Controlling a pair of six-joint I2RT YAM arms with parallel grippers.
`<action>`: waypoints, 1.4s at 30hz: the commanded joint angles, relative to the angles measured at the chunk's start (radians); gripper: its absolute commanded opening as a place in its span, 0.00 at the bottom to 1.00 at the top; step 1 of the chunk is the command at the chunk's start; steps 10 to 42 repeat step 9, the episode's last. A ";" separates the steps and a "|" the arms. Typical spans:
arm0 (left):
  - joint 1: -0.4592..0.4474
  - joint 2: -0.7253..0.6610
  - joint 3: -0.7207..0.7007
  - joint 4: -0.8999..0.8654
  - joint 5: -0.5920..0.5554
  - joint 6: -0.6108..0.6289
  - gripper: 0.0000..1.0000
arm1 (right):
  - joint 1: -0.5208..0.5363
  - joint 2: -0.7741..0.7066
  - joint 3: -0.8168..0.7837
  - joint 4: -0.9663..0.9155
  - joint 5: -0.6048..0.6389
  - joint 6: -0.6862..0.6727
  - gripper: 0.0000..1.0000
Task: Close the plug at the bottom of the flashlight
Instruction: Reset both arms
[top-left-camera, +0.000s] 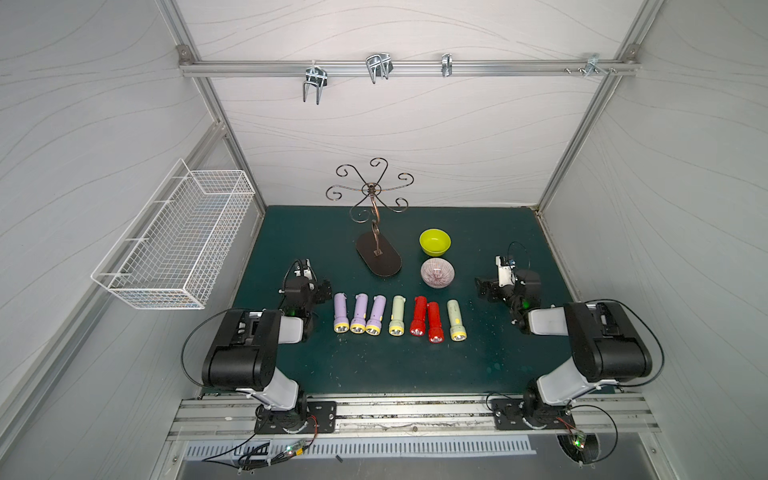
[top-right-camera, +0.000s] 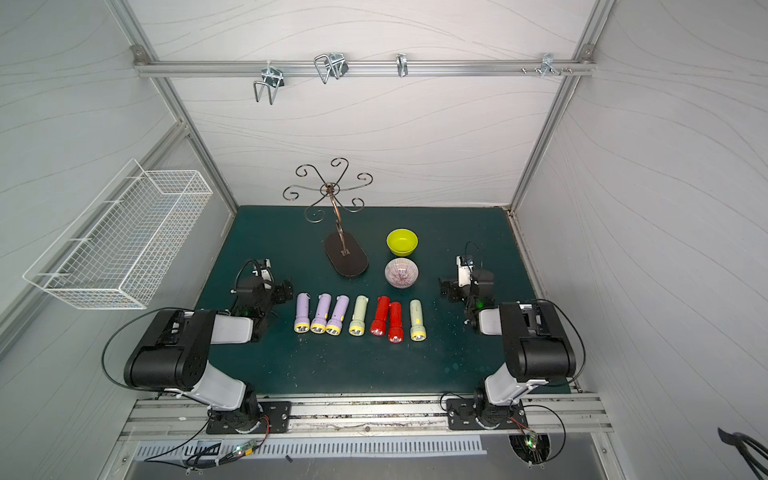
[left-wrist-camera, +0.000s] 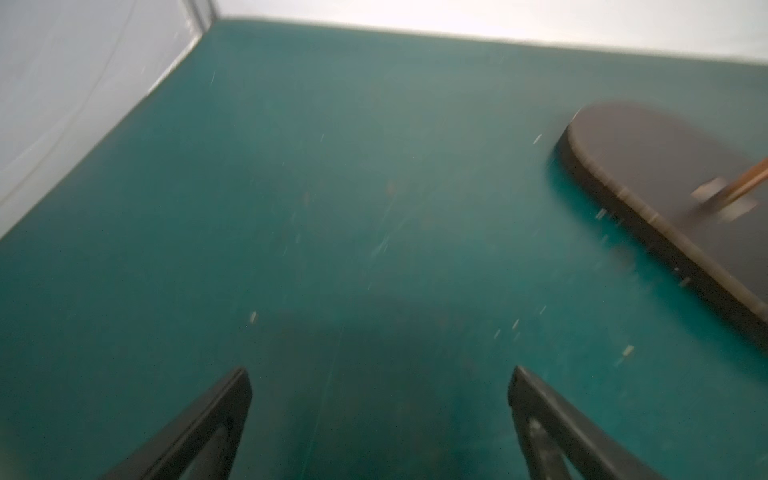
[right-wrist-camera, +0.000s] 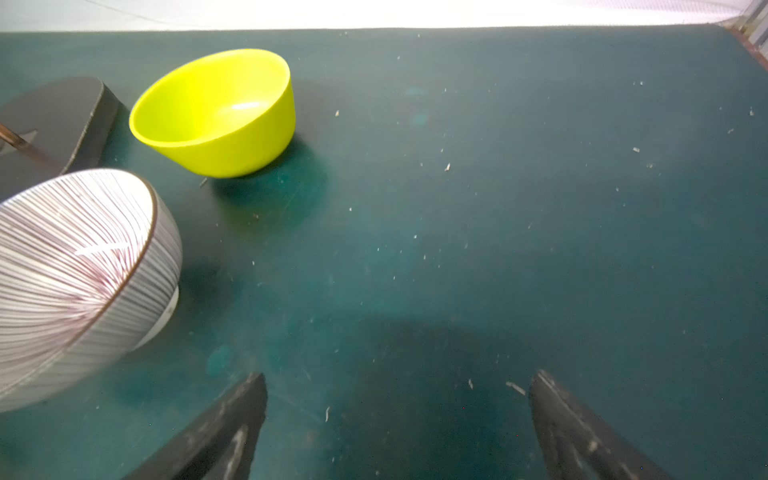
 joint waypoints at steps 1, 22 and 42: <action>0.008 -0.008 0.039 0.010 0.035 0.007 1.00 | -0.020 0.013 0.025 0.063 -0.073 -0.008 0.99; 0.008 -0.004 0.039 0.019 0.034 0.007 1.00 | -0.021 0.017 0.028 0.059 -0.082 -0.010 0.99; 0.008 -0.004 0.039 0.019 0.034 0.007 1.00 | -0.021 0.017 0.028 0.059 -0.082 -0.010 0.99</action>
